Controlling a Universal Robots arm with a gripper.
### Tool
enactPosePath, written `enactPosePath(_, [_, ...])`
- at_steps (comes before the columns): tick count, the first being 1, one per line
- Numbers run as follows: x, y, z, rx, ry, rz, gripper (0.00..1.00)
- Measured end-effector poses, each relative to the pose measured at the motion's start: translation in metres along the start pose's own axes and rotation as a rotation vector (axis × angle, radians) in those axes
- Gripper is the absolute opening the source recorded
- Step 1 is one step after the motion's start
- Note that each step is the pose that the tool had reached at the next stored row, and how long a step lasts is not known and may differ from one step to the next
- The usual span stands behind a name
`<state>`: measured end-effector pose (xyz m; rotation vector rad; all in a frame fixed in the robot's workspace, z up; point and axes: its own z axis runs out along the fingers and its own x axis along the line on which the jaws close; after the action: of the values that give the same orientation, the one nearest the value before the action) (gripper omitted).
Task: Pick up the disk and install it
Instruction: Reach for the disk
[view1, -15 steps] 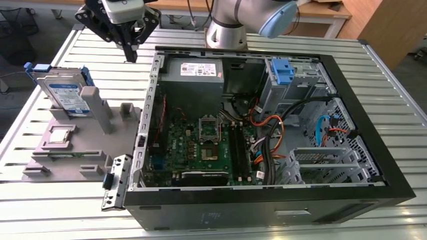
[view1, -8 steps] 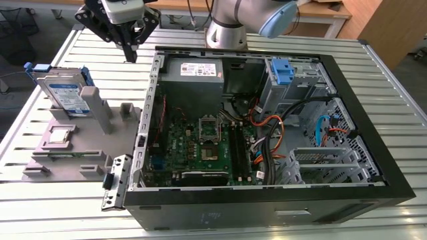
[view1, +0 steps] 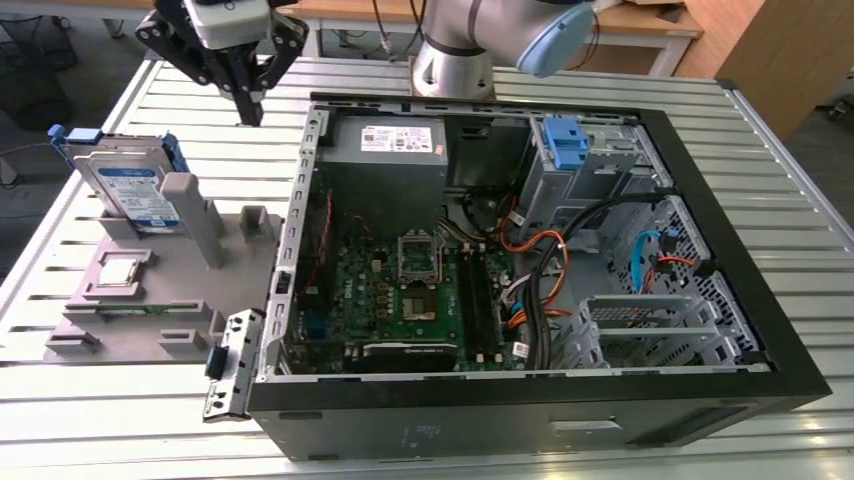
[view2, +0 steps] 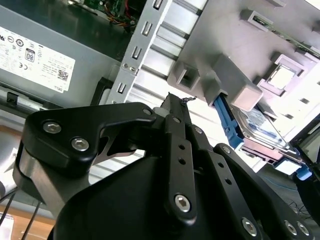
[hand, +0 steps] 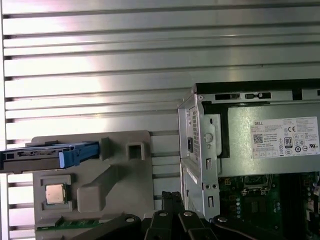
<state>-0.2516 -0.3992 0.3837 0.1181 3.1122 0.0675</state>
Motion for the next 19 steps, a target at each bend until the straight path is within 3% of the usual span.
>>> enactPosePath(14, [0.0419, -0.0030, 0.0013, -0.0002, -0.0005, 0.000, 0.11])
enactPosePath(19, [0.0507, -0.0037, 0.0013, -0.0001, -0.0005, 0.000, 0.11])
